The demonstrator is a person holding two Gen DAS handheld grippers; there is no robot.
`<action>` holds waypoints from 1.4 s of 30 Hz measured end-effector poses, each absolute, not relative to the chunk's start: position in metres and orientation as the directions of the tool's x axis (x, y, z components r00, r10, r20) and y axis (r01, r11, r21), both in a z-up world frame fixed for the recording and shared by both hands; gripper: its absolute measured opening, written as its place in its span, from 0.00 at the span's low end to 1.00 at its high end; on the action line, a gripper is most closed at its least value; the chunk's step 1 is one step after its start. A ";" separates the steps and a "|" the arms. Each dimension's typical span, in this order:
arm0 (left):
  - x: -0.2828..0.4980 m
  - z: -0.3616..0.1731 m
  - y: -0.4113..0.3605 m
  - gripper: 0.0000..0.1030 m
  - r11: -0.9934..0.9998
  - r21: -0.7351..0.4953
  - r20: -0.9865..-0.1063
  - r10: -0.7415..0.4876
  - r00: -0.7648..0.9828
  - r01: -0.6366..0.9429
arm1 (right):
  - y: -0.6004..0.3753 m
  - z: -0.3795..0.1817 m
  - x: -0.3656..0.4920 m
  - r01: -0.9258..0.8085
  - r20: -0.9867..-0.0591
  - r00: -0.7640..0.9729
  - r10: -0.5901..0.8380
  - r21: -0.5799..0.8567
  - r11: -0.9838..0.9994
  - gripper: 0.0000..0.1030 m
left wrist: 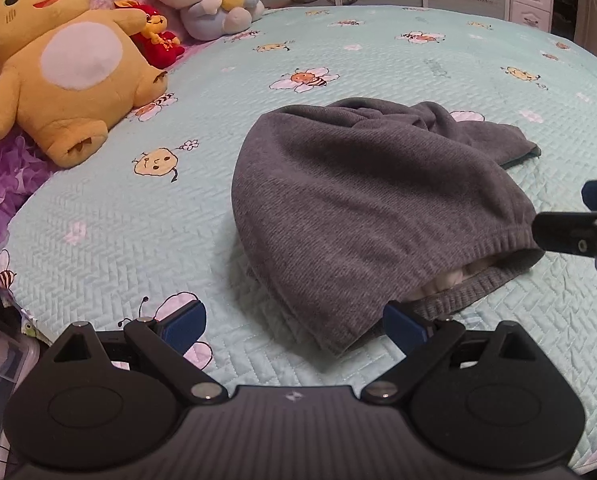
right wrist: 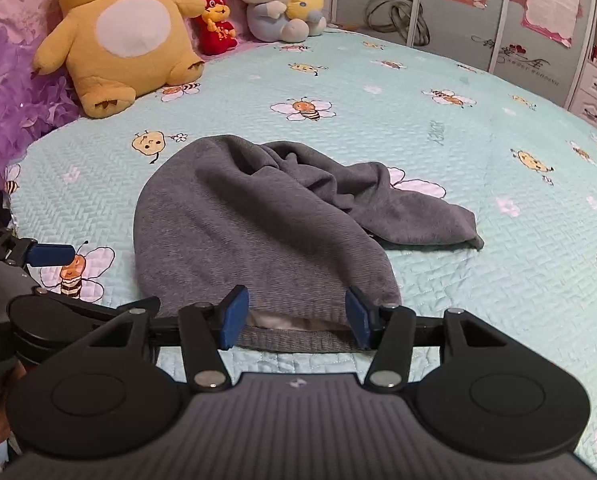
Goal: Fold clothes
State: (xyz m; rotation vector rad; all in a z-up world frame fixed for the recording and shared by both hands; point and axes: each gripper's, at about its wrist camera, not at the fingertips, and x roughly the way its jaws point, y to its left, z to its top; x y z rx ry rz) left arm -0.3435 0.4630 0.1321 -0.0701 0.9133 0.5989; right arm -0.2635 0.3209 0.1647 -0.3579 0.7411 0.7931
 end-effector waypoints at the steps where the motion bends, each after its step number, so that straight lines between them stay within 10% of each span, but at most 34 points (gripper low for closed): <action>1: -0.344 0.132 0.465 0.95 0.834 0.193 -0.761 0.460 0.458 -0.517 | 0.323 0.164 -0.264 -0.750 -0.719 0.474 0.509 -0.027 0.661 0.53; 32: -0.334 0.125 0.476 0.95 0.840 0.173 -0.770 0.440 0.462 -0.514 | 0.338 0.151 -0.260 -0.759 -0.747 0.459 0.481 -0.048 0.649 0.54; 42: -0.353 0.126 0.501 0.94 0.838 -0.026 -0.750 0.344 0.565 -0.545 | 0.324 0.142 -0.254 -0.753 -0.732 0.412 0.543 0.063 0.656 0.54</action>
